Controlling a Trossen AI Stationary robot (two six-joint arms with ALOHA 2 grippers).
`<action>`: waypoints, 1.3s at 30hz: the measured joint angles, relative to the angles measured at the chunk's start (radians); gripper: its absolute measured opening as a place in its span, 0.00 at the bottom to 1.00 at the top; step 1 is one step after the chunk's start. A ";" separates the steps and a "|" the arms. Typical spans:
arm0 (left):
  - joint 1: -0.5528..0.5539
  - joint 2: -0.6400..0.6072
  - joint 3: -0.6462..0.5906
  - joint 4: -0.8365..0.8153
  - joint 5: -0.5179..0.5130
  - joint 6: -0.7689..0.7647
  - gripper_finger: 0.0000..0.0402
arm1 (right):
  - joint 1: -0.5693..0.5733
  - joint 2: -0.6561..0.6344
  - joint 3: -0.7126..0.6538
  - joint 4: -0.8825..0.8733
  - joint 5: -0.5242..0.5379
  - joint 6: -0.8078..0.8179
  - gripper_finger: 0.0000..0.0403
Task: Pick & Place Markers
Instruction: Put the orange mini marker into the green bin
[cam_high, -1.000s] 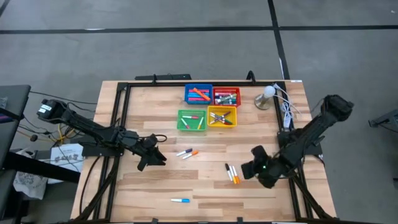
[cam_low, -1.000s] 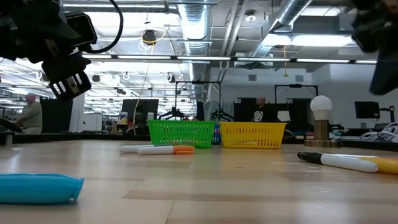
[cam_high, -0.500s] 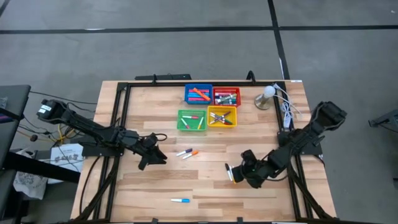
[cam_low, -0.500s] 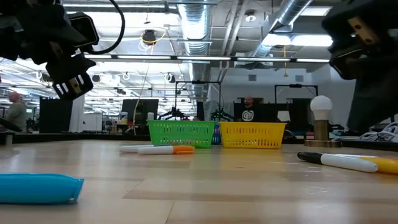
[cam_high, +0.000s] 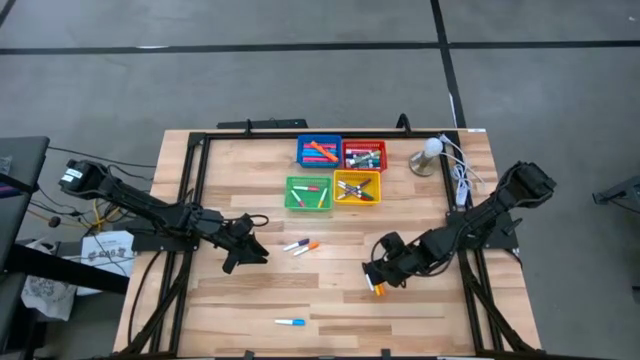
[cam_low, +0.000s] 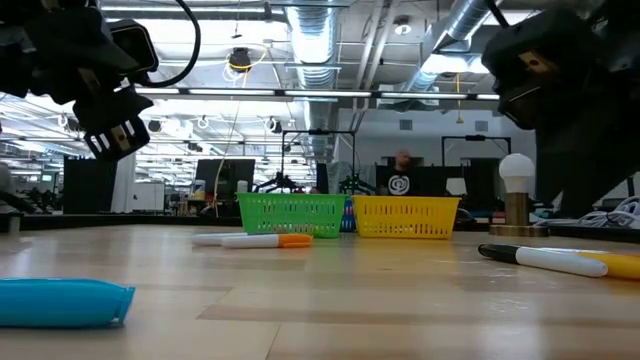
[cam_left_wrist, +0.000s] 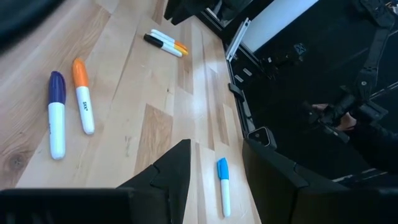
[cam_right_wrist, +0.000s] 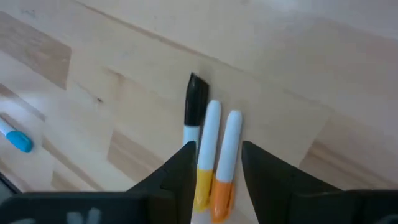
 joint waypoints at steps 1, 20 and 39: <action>0.000 0.000 0.000 -0.002 0.000 0.000 0.36 | -0.006 0.000 0.000 -0.002 0.001 -0.004 0.30; 0.000 0.000 0.000 -0.004 0.008 0.000 0.36 | -0.046 0.000 0.000 0.057 0.075 -0.082 0.30; 0.000 0.000 0.000 -0.022 0.032 0.023 0.36 | -0.030 0.119 0.000 -0.049 -0.008 -0.037 0.39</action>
